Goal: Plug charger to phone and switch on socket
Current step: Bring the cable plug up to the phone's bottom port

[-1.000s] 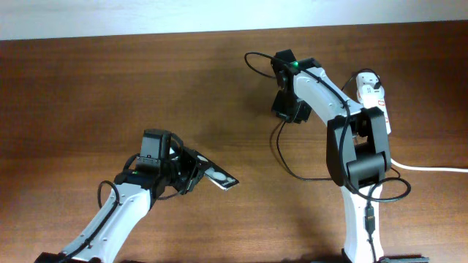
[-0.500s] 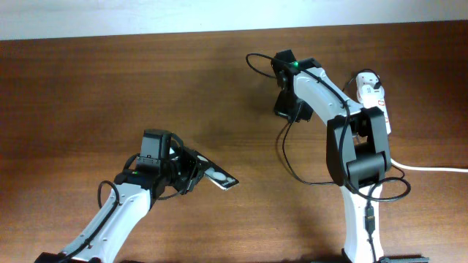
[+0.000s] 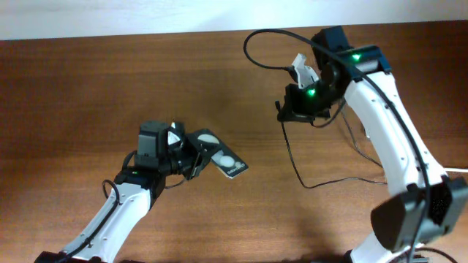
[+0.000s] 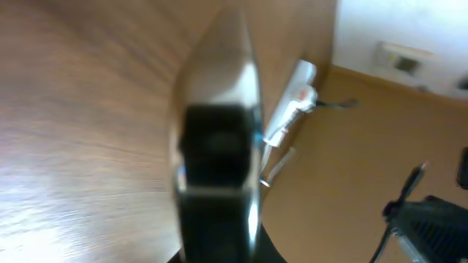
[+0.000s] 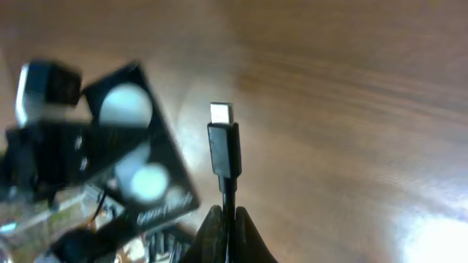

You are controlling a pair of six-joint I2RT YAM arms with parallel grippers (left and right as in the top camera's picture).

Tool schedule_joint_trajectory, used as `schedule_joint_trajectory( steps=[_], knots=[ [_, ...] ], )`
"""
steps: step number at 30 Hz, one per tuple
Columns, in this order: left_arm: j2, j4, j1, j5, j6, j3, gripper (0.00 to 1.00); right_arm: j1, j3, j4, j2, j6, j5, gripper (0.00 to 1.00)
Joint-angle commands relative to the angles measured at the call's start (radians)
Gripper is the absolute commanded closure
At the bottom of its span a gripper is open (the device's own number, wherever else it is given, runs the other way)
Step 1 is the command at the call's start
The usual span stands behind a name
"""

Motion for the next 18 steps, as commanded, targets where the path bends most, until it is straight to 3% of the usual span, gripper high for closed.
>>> schedule_joint_trajectory(
  steps=[1, 11, 18],
  knots=[
    [-0.011, 0.11, 0.002, 0.124, 0.013, 0.016, 1.0, -0.002, 0.004, -0.075, -0.08, -0.12, -0.069, 0.96],
    [-0.011, 0.482, 0.002, 0.217, -0.107, 0.017, 0.98, -0.001, -0.03, -0.25, -0.362, -0.22, -0.09, 0.96],
    [-0.011, 0.578, 0.002, 0.24, -0.187, 0.018, 0.97, -0.001, -0.454, -0.027, -0.635, -0.17, -0.09, 0.96]
  ],
)
